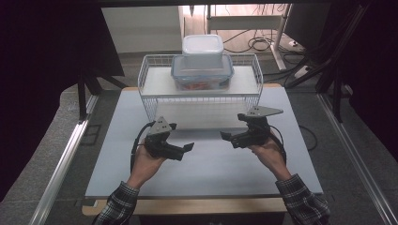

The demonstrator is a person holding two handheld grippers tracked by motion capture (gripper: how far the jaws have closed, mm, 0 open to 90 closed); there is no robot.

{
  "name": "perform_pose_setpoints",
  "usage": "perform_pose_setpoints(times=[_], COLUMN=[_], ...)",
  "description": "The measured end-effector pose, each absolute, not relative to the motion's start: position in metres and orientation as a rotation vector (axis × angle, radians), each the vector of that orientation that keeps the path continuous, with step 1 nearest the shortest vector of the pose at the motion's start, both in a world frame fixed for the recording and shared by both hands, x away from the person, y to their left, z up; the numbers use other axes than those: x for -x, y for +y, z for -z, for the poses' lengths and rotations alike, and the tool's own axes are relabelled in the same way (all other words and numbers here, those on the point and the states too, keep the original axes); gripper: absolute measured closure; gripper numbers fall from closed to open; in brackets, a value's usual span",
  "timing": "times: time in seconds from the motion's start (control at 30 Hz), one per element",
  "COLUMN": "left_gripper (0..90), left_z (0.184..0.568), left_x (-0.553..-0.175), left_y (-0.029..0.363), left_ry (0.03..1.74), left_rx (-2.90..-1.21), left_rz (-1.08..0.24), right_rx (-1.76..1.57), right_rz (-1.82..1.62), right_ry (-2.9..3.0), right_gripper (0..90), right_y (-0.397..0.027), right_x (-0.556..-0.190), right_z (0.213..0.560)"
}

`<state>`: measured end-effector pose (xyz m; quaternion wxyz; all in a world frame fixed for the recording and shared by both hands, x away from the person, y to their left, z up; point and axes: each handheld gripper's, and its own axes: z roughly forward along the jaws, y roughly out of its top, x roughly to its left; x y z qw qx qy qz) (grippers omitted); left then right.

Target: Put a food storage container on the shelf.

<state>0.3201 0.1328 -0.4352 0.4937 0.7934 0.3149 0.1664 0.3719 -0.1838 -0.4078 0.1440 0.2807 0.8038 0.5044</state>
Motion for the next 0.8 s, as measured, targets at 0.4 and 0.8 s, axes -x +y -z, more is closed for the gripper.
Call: perform_pose_setpoints(times=[0.4,0.8], left_gripper=[2.6,1.8], left_z=[0.452,0.474], left_x=[-0.303,-0.284], left_y=[0.142,0.157], left_ry=[0.783,0.833], left_rx=[-1.931,-1.920], left_rz=[-0.388,-0.408], right_rx=[-0.857,-0.868], right_rz=[-1.426,-1.392], right_ry=[2.343,2.349], right_gripper=[0.0,0.0], right_y=[-0.197,-0.209], right_x=[-0.361,-0.341], right_z=[0.422,0.440])
